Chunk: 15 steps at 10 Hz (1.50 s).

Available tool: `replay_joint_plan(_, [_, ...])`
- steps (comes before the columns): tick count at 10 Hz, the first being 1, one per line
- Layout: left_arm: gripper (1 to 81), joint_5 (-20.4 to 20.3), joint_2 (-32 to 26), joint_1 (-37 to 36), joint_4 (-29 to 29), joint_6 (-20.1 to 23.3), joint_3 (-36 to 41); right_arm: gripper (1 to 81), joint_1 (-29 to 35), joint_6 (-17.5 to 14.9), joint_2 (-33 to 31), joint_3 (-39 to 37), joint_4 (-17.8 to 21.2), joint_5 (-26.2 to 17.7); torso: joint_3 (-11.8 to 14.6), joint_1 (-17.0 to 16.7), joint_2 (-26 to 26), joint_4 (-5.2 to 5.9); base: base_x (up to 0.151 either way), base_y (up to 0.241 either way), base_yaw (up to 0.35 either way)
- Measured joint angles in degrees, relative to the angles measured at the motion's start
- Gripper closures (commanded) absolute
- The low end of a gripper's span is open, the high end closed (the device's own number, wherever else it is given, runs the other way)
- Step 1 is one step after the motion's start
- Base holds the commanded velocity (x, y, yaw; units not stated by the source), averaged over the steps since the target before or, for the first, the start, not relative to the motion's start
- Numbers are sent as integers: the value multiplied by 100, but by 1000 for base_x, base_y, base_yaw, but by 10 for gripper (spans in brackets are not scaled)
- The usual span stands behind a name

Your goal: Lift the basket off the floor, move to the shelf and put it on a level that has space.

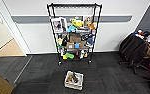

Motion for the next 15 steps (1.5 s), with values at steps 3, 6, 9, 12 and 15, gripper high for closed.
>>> replay_joint_plan(3, [10, -39, 2, -16, 0, -17, 2, 10, 17, 0, 5, -22, 0, 17, 0, 0, 0, 0, 114, 0, 0])
replay_joint_plan(6, [10, -39, 17, 15, 0, -17, 5, 10, -24, 0, 6, -59, 0, 0, 0, -7, -2, 0, 115, 0, 0])
replay_joint_plan(9, [10, -61, 22, 0, 0, -17, 5, 10, 2, 0, 9, -63, 0, 6, 0, -5, -2, 0, 115, 0, 0])
replay_joint_plan(12, [10, -66, 20, -2, 0, -16, 5, 10, -11, 0, 9, -69, 0, 6, 0, -5, -2, 0, 119, 0, 0])
replay_joint_plan(15, [10, -94, 20, -2, 0, -17, 5, 10, -24, 0, 50, -94, 0, 4, 0, -5, 0, 0, 121, 0, 0])
